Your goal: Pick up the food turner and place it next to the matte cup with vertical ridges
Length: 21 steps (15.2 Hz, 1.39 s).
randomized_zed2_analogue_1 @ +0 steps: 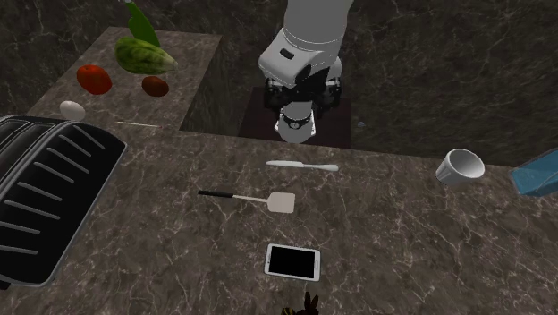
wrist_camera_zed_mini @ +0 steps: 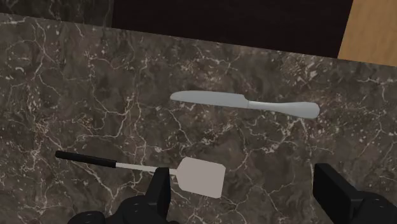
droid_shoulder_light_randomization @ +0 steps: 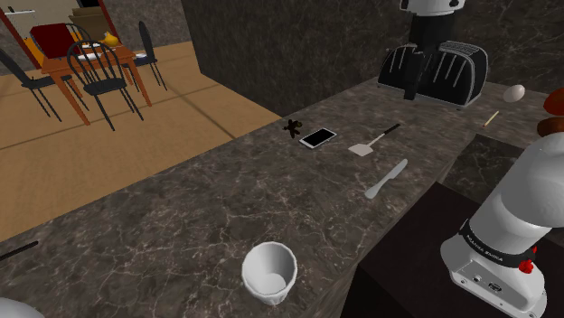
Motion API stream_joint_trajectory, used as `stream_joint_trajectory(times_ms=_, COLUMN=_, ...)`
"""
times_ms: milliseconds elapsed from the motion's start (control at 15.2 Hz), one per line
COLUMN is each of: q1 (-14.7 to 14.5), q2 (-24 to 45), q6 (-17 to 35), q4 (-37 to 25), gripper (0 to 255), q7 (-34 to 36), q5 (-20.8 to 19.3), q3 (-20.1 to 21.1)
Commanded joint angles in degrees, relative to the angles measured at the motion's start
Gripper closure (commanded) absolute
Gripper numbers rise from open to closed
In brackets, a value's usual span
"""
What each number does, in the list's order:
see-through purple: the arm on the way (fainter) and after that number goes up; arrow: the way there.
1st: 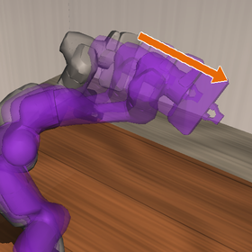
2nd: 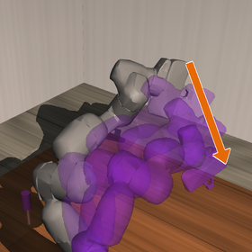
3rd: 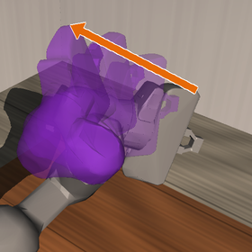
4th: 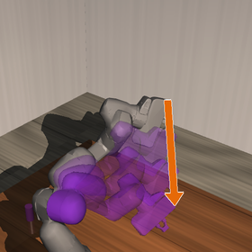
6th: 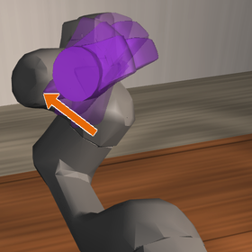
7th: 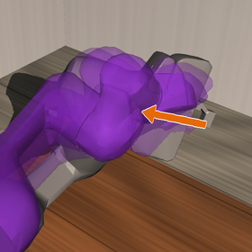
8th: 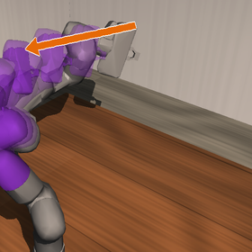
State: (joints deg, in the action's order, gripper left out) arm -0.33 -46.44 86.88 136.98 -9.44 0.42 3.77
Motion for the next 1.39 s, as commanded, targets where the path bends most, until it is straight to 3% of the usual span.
stream_joint_trajectory(times_ms=0, q1=0.0, q2=0.0, q6=0.0, q4=0.0, gripper=0, q7=0.0, q5=0.0, q3=0.0)
stream_joint_trajectory(times_ms=660, q1=-7.1, q2=4.1, q6=17.2, q4=11.0, gripper=0, q7=-39.4, q5=-13.1, q3=-16.3)
stream_joint_trajectory(times_ms=990, q1=-11.1, q2=12.0, q6=27.8, q4=12.0, gripper=0, q7=-58.5, q5=-17.8, q3=-24.8)
stream_joint_trajectory(times_ms=1320, q1=-16.6, q2=22.8, q6=38.7, q4=10.3, gripper=0, q7=-78.0, q5=-19.0, q3=-32.7)
